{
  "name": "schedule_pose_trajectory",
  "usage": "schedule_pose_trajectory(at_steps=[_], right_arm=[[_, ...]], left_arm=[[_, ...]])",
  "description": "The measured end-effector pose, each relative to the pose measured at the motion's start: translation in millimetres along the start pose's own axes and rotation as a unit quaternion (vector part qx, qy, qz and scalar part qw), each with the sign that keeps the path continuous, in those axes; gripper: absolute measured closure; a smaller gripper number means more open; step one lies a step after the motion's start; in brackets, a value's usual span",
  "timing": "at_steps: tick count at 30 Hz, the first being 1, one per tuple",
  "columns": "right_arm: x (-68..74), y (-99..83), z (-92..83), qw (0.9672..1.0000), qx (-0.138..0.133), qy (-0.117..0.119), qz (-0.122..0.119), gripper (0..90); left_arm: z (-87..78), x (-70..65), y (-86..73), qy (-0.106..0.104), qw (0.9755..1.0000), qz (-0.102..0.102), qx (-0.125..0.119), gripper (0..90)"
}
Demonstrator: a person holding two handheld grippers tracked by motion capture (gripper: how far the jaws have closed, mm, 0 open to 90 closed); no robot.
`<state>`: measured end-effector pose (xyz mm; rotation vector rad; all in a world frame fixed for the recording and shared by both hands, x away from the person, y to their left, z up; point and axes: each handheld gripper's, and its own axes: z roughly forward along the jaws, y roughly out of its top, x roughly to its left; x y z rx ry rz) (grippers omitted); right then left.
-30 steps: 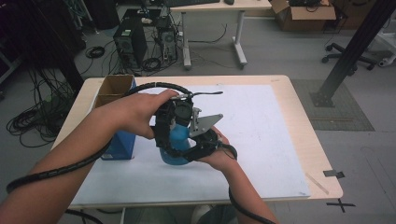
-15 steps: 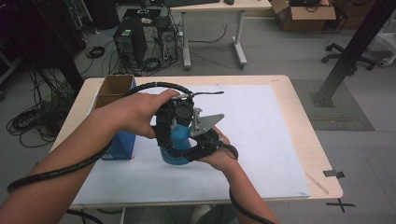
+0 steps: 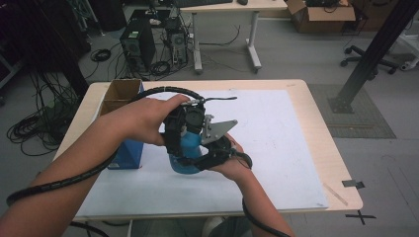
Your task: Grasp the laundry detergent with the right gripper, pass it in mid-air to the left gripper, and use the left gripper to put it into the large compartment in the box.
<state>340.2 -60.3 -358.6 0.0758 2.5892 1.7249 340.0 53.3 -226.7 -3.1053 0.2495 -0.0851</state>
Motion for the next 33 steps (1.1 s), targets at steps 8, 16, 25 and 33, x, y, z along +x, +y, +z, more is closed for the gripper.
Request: schedule_pose_trajectory(at_steps=[8,16,25,33], right_arm=[[0.7,1.2,0.1,1.0,0.001,-0.002,-0.003,46.4],[0.5,2.2,-0.4,1.0,0.0,-0.004,-0.001,46.4],[0.3,3.2,-1.6,1.0,-0.007,-0.003,0.0,46.0],[0.2,3.3,-2.0,0.9999,-0.009,0.001,-0.004,45.1]], left_arm=[[-1.8,-0.3,-0.9,-0.002,1.0,-0.006,0.003,35.9],[-2.6,0.4,-0.3,0.003,1.0,-0.006,0.005,37.4],[-6.3,0.3,0.8,0.004,0.9999,-0.012,0.007,38.2],[-6.8,-0.9,3.0,0.005,0.9997,-0.019,0.012,38.4]])
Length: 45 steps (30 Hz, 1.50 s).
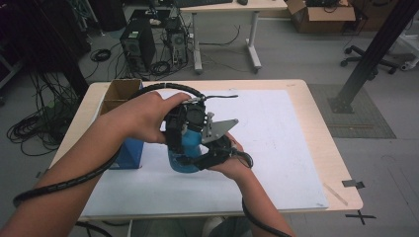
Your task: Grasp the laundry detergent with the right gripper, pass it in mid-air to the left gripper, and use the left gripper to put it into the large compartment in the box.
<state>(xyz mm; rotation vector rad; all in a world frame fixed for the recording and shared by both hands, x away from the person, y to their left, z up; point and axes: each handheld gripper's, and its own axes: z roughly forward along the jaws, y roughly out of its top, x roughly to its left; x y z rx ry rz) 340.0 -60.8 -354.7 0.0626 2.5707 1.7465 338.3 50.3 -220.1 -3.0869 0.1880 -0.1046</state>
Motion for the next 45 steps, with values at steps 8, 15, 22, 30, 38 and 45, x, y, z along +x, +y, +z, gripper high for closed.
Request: schedule_pose_trajectory(at_steps=[8,15,22,30,38,45], right_arm=[[-0.9,-1.3,-1.3,1.0,-0.007,-0.005,0.0,43.8],[-2.5,-2.5,-0.3,0.9999,-0.005,-0.008,0.004,42.1],[-4.4,-2.2,-0.5,0.9998,-0.012,-0.014,0.003,36.4],[-4.8,-6.6,-1.2,0.9998,-0.01,-0.011,0.013,30.8],[-6.2,-7.2,-5.6,0.9997,-0.003,-0.014,0.019,26.0],[-5.7,-6.2,-14.2,0.9996,-0.01,-0.017,0.018,24.0]], left_arm=[[-0.9,1.0,2.6,0.005,1.0,0.002,0.003,38.5],[1.3,3.4,3.3,0.002,0.9999,-0.007,0.008,38.5],[2.5,5.3,3.3,-0.001,0.9999,-0.007,0.009,38.5],[0.3,6.7,2.6,-0.002,0.9999,-0.014,0.009,38.4],[-3.8,9.1,2.3,0.0,0.9997,-0.02,0.011,38.4],[-6.9,10.7,1.6,0.0,0.9996,-0.026,0.008,38.4]])
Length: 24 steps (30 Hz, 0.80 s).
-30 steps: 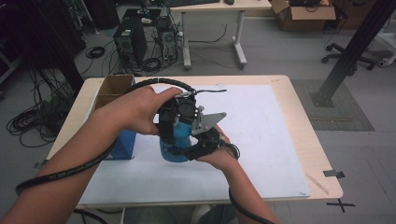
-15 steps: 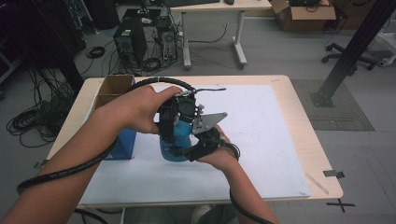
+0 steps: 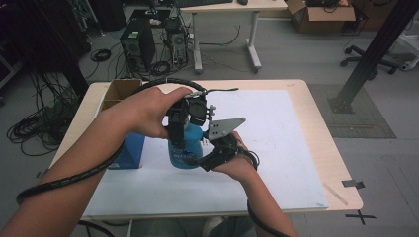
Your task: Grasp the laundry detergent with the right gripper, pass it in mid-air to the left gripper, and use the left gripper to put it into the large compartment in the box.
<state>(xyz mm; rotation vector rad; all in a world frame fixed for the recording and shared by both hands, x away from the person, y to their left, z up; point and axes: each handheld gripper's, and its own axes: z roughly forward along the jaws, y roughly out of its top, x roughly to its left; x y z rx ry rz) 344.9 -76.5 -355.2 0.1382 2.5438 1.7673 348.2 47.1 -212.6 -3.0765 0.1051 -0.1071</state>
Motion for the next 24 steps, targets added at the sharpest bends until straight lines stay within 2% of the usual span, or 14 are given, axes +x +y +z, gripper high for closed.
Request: schedule_pose_trajectory(at_steps=[7,11,18,24], right_arm=[[1.4,1.9,-4.6,1.0,-0.001,-0.001,-0.001,21.8],[1.9,1.9,-8.7,1.0,0.002,0.002,0.009,20.4],[1.2,0.8,-18.2,0.9998,0.008,-0.007,0.016,12.4],[2.2,3.0,-28.5,0.9996,0.018,-0.016,0.015,9.6]], left_arm=[[-3.5,2.8,-1.0,-0.004,0.9999,-0.013,0.0,38.4],[-5.5,5.1,-2.3,-0.007,0.9997,-0.024,0.003,38.3],[-6.5,10.5,-8.3,-0.012,0.999,-0.043,0.006,38.3],[-8.2,14.2,-14.6,-0.012,0.9983,-0.057,0.004,38.2]])
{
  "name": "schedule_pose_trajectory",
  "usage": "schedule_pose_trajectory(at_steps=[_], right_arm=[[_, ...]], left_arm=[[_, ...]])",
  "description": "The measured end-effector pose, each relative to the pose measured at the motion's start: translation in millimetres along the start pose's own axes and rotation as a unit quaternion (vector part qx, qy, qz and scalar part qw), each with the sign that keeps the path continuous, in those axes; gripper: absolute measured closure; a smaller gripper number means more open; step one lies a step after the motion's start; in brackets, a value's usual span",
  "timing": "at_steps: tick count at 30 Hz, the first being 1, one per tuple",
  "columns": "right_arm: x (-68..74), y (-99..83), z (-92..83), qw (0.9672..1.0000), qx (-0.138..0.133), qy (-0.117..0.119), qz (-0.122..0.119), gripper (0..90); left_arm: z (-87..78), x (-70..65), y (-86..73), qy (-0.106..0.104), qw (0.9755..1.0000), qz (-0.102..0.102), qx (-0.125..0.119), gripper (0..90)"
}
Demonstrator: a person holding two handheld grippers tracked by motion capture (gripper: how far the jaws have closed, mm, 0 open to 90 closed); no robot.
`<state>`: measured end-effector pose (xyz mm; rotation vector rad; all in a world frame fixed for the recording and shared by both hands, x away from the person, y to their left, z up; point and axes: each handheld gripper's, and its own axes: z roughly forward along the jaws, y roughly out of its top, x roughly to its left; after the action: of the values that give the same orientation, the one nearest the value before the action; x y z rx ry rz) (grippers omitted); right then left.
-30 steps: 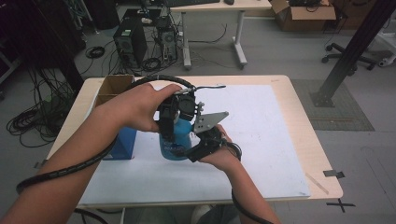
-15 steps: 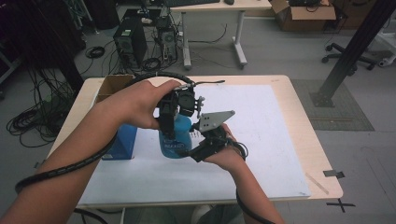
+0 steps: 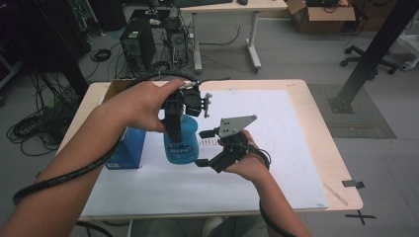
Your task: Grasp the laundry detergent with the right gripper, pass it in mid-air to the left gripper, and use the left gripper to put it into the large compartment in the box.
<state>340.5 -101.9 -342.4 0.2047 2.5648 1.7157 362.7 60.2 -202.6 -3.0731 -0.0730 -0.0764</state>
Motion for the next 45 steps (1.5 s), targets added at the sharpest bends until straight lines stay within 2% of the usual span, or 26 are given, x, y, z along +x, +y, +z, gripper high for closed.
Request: schedule_pose_trajectory(at_steps=[8,11,17,27,35,38,42,44,45], right_arm=[[0.0,1.1,-12.9,0.9998,0.014,-0.014,-0.006,7.5],[0.2,1.4,-18.5,0.9996,0.02,-0.018,-0.007,6.8],[-0.8,2.2,-34.9,0.9985,0.047,-0.027,-0.007,4.8],[-0.3,8.1,-67.9,0.9933,0.105,-0.047,-0.008,2.9],[0.0,13.7,-90.7,0.9892,0.137,-0.051,-0.001,1.6],[0.9,16.2,-96.1,0.987,0.151,-0.055,-0.001,0.5],[1.7,20.0,-103.3,0.984,0.169,-0.056,-0.001,0.5],[1.6,21.4,-106.1,0.9829,0.175,-0.059,0.0,0.5],[1.7,21.9,-107.2,0.9825,0.177,-0.059,0.0,0.5]], left_arm=[[-6.8,6.2,-7.4,-0.005,0.9998,-0.02,0.002,38.2],[-10.4,9.2,-11.1,-0.009,0.9993,-0.037,0.003,38.1],[-18.2,17.1,-21.8,-0.016,0.9973,-0.072,0.004,38.1],[-31.2,24.5,-35.0,-0.017,0.9943,-0.105,-0.002,38.0],[-42.7,27.7,-43.6,-0.019,0.992,-0.125,-0.004,38.0],[-48.2,28.8,-48.5,-0.018,0.9899,-0.14,-0.006,38.0],[-56.1,30.9,-55.8,-0.017,0.985,-0.171,-0.013,38.0],[-60.1,32.0,-59.7,-0.016,0.9818,-0.189,-0.015,38.0],[-62.7,32.8,-62.0,-0.017,0.9791,-0.202,-0.016,38.0]])
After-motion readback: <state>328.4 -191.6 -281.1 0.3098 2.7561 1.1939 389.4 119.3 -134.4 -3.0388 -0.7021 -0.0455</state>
